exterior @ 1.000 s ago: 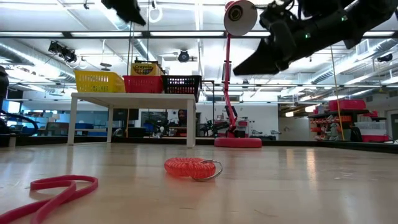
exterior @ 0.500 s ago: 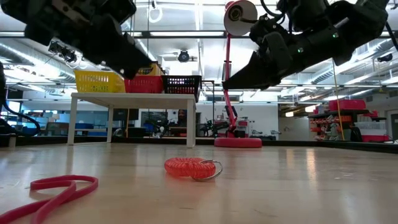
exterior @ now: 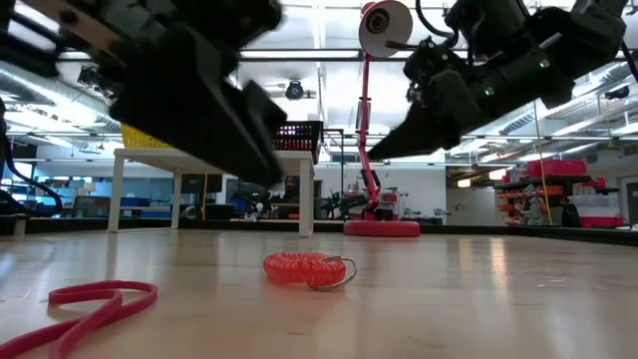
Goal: Pick & Place Office Desk Supplies
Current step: Put the orange spring rubber band into the yellow bin on the shelf
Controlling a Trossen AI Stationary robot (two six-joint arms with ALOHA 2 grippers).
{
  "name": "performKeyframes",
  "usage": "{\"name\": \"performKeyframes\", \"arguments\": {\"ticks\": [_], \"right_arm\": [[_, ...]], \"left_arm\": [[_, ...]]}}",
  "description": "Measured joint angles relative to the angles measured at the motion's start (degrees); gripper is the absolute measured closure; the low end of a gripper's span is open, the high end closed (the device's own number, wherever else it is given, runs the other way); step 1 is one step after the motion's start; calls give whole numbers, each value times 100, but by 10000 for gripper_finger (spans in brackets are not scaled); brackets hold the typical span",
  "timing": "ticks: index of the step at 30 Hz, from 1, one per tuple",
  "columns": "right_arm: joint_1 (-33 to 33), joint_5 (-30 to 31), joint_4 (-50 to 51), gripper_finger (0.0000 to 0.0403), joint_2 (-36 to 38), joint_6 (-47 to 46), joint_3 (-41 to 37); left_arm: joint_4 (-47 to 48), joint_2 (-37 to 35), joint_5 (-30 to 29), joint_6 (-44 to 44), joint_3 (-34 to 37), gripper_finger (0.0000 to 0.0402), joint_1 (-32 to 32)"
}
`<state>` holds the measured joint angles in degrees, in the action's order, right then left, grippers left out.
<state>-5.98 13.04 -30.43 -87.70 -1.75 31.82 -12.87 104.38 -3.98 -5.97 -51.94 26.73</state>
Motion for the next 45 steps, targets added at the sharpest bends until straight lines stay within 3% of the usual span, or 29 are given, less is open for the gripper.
{"name": "performKeyframes", "arguments": {"ticks": [8, 14, 18, 23, 26, 30, 37, 45], "right_arm": [[0, 0, -360, 387, 15, -242, -349], [0, -64, -755, 387, 17, -251, -516], [0, -66, -770, 387, 17, -251, -516], [0, -66, -824, 386, 17, -248, -516], [0, -66, -873, 386, 17, -248, -516], [0, -66, -875, 386, 17, -248, -527], [-1, -112, -881, 386, 17, -259, -531], [0, -112, -900, 386, 17, -277, -531]], "left_arm": [[1197, 990, -95, 569, -1226, 261, 69], [1615, 1210, -391, 844, -1515, 253, 67], [1697, 1210, -419, 833, -1511, 283, 57], [1824, 1208, -526, 1002, -1513, 369, 67], [2074, 1093, -1034, 1225, -1500, 385, 107], [2922, 440, -1729, 1073, -1472, 376, 93], [4450, -1618, -2583, 106, -1483, 384, 102], [6056, -3863, -4181, -1394, -1493, 385, -23]]}}
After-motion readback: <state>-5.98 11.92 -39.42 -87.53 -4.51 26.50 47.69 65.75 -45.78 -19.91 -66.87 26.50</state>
